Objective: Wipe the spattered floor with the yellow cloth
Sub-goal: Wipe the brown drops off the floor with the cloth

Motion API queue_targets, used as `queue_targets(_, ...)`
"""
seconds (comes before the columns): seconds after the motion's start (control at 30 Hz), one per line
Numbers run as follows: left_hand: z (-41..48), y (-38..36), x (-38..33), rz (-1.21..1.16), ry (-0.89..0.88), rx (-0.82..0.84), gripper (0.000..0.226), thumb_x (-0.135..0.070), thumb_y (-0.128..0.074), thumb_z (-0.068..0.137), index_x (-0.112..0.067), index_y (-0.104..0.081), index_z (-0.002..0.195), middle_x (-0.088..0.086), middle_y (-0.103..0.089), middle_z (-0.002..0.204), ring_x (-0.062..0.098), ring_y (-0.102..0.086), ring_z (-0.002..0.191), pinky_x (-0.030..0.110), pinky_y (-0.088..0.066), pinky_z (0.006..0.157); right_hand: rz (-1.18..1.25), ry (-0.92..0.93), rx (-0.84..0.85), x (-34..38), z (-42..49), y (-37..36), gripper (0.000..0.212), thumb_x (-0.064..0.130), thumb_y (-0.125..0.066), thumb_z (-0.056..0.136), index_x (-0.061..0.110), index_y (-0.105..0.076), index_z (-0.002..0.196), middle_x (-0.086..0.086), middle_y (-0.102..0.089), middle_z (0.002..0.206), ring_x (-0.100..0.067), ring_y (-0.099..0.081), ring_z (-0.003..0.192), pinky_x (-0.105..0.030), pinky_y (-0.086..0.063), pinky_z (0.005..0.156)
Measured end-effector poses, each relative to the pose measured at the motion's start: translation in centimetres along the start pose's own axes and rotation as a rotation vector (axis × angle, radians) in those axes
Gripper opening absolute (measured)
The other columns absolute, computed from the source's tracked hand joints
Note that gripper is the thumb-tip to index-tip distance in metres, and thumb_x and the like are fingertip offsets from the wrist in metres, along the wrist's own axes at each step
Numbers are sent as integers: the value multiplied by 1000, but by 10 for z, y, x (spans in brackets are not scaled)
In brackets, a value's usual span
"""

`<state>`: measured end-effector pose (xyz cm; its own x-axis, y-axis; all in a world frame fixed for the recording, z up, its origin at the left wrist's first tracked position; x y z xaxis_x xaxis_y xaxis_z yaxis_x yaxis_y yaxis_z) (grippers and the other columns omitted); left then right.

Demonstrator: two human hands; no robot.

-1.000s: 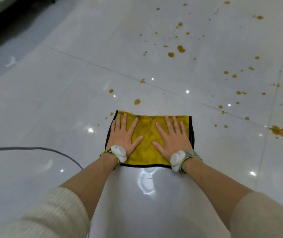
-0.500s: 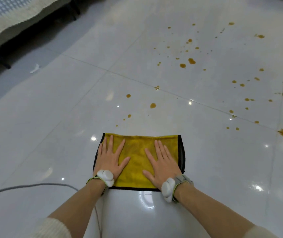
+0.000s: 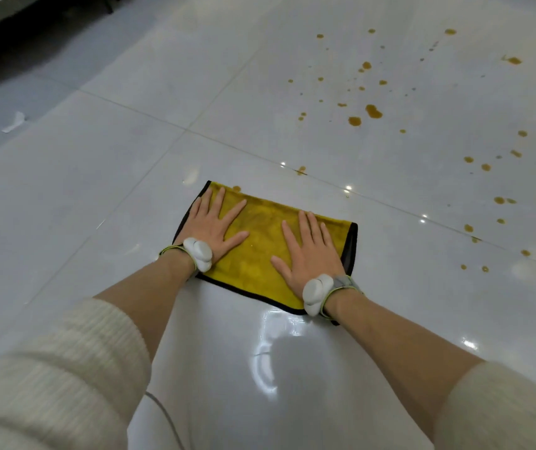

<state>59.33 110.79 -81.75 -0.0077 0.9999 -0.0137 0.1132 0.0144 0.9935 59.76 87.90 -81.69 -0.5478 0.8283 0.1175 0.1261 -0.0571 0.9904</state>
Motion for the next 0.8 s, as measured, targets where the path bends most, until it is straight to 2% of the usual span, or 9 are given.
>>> queue_targets(0.13, 59, 4, -2, -14, -72, -20, 76, -82, -4, 83, -47, 3, 150, 10, 0, 163, 33, 4, 150, 47, -2, 121, 12, -87, -65, -19, 31, 3, 79, 67, -14, 90, 20, -11, 154, -17, -5, 160, -32, 0, 148, -46, -2, 121)
queue_targets(0.3, 62, 8, -1, 1, -87, -22, 76, -81, -3, 83, -46, 4, 151, 11, 0, 163, 33, 5, 150, 46, -1, 121, 0, -111, -59, -22, 40, 6, 80, 69, -11, 88, 24, -10, 154, -16, -4, 161, -31, 1, 148, -46, -1, 120)
queue_targets(0.8, -92, -5, -29, 1, 3, 34, 85, -81, -1, 80, -37, 5, 152, 13, 7, 162, 35, 9, 149, 49, -2, 121, 23, 55, 43, 21, -79, -3, 78, 71, -15, 89, 28, -6, 154, -16, 4, 161, -33, 8, 148, -50, 0, 120)
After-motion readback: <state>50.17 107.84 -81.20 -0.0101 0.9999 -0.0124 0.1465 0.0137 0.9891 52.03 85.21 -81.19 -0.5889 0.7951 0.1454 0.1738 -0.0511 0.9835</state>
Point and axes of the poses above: each hand's wrist, its own z-axis towards the middle knuckle, its own y-axis out of the back of the hand, x = y × z, the point moved 4 cm from there along z, towards the middle knuckle
